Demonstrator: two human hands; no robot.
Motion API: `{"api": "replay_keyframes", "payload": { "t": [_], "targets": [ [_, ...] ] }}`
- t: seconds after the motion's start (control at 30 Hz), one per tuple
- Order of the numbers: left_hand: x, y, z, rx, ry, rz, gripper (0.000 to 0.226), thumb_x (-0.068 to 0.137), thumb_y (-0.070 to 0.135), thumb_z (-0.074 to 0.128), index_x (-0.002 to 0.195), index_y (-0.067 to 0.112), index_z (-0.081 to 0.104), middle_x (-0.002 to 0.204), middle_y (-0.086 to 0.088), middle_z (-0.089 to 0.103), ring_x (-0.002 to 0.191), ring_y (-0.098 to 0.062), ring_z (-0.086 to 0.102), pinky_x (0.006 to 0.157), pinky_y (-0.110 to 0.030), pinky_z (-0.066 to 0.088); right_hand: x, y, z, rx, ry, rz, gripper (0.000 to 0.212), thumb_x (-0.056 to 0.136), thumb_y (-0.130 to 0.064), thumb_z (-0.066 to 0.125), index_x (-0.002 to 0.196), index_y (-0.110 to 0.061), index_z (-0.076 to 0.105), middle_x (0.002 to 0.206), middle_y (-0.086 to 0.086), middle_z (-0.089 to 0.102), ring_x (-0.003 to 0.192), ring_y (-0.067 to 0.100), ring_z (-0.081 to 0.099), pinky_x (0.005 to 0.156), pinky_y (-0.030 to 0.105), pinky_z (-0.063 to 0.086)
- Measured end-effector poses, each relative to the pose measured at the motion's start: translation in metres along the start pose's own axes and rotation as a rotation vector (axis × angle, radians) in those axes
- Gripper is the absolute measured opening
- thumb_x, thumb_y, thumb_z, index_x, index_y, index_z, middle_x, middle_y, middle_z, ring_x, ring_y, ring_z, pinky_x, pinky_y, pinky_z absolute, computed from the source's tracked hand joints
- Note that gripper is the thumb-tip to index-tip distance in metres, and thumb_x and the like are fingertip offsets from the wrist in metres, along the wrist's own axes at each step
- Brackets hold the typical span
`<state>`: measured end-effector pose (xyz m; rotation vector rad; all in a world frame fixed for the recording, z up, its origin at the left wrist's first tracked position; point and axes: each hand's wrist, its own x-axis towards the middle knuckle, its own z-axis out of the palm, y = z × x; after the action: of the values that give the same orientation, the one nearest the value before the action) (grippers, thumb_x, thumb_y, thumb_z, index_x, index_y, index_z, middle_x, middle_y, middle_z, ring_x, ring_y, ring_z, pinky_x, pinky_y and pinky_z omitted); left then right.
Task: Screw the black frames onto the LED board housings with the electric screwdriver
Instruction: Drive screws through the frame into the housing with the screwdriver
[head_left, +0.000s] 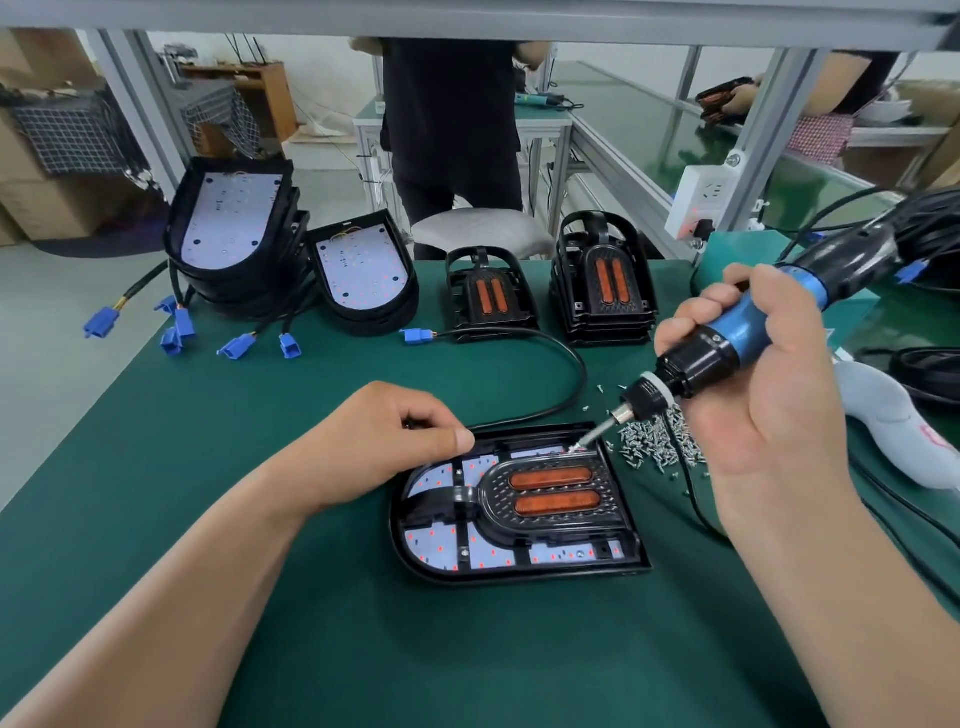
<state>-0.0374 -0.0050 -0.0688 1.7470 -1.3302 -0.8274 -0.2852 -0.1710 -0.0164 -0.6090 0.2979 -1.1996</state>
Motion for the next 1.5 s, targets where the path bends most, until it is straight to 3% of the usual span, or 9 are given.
{"api": "replay_keyframes", "payload": {
  "t": [0.2,0.37,0.57,0.77,0.87,1.13,1.23,1.3,1.5],
  "targets": [
    [0.001,-0.002,0.000,0.019,0.023,0.017,0.010,0.092,0.033,0.082,0.084,0.028,0.082,0.092,0.005,0.078,0.084,-0.006,0.070,0.084,-0.028,0.054,-0.010,-0.011,-0.001,-0.059,-0.185,0.026,0.013,0.105,-0.024,0.050,0.114,-0.016,0.054,0.082,-0.006,0.053,0.068,0.008,0.051,0.069,0.024,0.048],
    [0.001,-0.002,0.001,0.021,0.031,0.030,0.020,0.083,0.047,0.079,0.084,0.028,0.082,0.091,0.006,0.077,0.083,-0.007,0.069,0.083,-0.030,0.054,-0.019,-0.016,0.004,-0.153,-0.326,0.042,0.017,0.102,-0.025,0.041,0.112,-0.019,0.054,0.078,-0.009,0.050,0.064,0.007,0.048,0.065,0.022,0.046],
    [0.000,-0.001,0.002,0.007,0.031,0.037,0.033,0.077,0.058,0.077,0.085,0.027,0.082,0.089,0.002,0.076,0.081,-0.012,0.067,0.084,-0.040,0.055,-0.027,-0.014,0.009,-0.270,-0.419,0.038,0.022,0.097,-0.020,0.038,0.110,-0.020,0.056,0.074,-0.008,0.049,0.061,0.009,0.046,0.061,0.024,0.044],
    [-0.001,-0.001,0.001,0.009,0.030,0.024,0.032,0.077,0.057,0.078,0.085,0.027,0.082,0.088,0.001,0.076,0.079,-0.010,0.066,0.083,-0.037,0.054,-0.029,-0.011,0.010,-0.302,-0.442,0.048,0.023,0.094,-0.016,0.041,0.108,-0.018,0.059,0.072,-0.006,0.051,0.058,0.010,0.048,0.059,0.026,0.045],
    [0.001,-0.001,0.002,0.012,0.028,0.023,0.019,0.085,0.046,0.081,0.084,0.027,0.082,0.089,0.002,0.076,0.081,-0.010,0.067,0.084,-0.039,0.055,-0.029,-0.009,0.009,-0.303,-0.465,0.055,0.021,0.091,-0.014,0.050,0.109,-0.016,0.059,0.072,-0.006,0.051,0.058,0.011,0.048,0.059,0.026,0.045],
    [0.001,-0.004,0.004,0.033,0.037,0.007,0.022,0.082,0.052,0.077,0.084,0.030,0.080,0.085,0.005,0.076,0.076,-0.007,0.066,0.077,-0.028,0.054,-0.029,-0.007,0.006,-0.302,-0.542,0.085,0.025,0.086,-0.021,0.055,0.110,-0.018,0.062,0.072,-0.005,0.051,0.057,0.012,0.050,0.059,0.027,0.046],
    [0.000,-0.005,0.008,0.057,0.047,0.023,0.018,0.091,0.045,0.079,0.081,0.030,0.077,0.069,0.012,0.066,0.062,-0.004,0.053,0.063,-0.019,0.045,-0.031,-0.005,0.005,-0.298,-0.623,0.099,0.029,0.083,-0.017,0.068,0.112,-0.017,0.062,0.072,-0.005,0.052,0.057,0.011,0.050,0.059,0.027,0.046],
    [-0.001,-0.006,0.009,0.067,0.056,0.019,0.020,0.094,0.041,0.078,0.080,0.028,0.075,0.062,0.012,0.056,0.059,-0.005,0.045,0.058,-0.019,0.041,-0.032,-0.004,0.005,-0.290,-0.685,0.121,0.041,0.081,-0.030,0.083,0.114,-0.017,0.062,0.072,-0.006,0.053,0.057,0.011,0.050,0.059,0.028,0.045],
    [-0.003,-0.003,0.011,0.068,0.063,0.006,0.022,0.094,0.041,0.077,0.079,0.025,0.073,0.060,0.008,0.050,0.059,-0.009,0.041,0.056,-0.023,0.038,-0.034,-0.003,0.005,-0.258,-0.727,0.168,0.039,0.083,-0.035,0.084,0.111,-0.017,0.063,0.070,-0.007,0.054,0.054,0.009,0.051,0.057,0.027,0.045]
  ]
}}
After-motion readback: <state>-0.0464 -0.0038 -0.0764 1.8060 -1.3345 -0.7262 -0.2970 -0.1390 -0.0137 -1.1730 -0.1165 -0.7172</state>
